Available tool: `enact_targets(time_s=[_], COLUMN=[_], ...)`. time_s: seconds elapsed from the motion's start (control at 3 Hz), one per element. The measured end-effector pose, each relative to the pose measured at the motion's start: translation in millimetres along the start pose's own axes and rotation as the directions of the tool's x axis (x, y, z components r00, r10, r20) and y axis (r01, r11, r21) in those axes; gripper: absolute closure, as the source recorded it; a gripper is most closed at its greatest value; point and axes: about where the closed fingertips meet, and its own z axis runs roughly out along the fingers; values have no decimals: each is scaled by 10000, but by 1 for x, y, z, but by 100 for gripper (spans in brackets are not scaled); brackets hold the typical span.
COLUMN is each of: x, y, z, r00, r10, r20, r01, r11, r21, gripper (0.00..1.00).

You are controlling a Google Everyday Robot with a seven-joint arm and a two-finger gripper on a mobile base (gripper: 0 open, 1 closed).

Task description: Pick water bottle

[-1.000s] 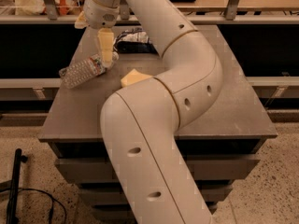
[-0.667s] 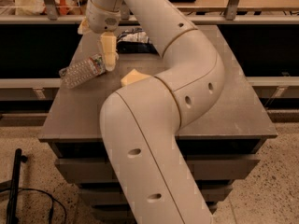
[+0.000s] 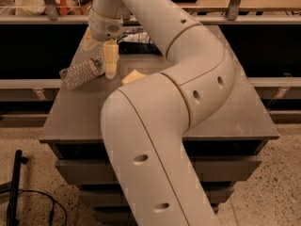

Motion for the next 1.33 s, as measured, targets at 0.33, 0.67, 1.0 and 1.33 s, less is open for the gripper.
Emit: enact_targets(time_s=[0.33, 0.67, 1.0, 1.33], x=[-2, -2, -5, -3], y=[15, 32, 50, 55], z=[5, 5, 3, -6], r00=[10000, 9994, 9987, 9955], r10=[88, 336, 511, 881], r20=[-20, -36, -73, 343], r01=[-88, -338, -514, -868], r11=[9995, 9984, 9970, 9956], r21=[-295, -445, -583, -365], gripper=[41, 64, 88, 100])
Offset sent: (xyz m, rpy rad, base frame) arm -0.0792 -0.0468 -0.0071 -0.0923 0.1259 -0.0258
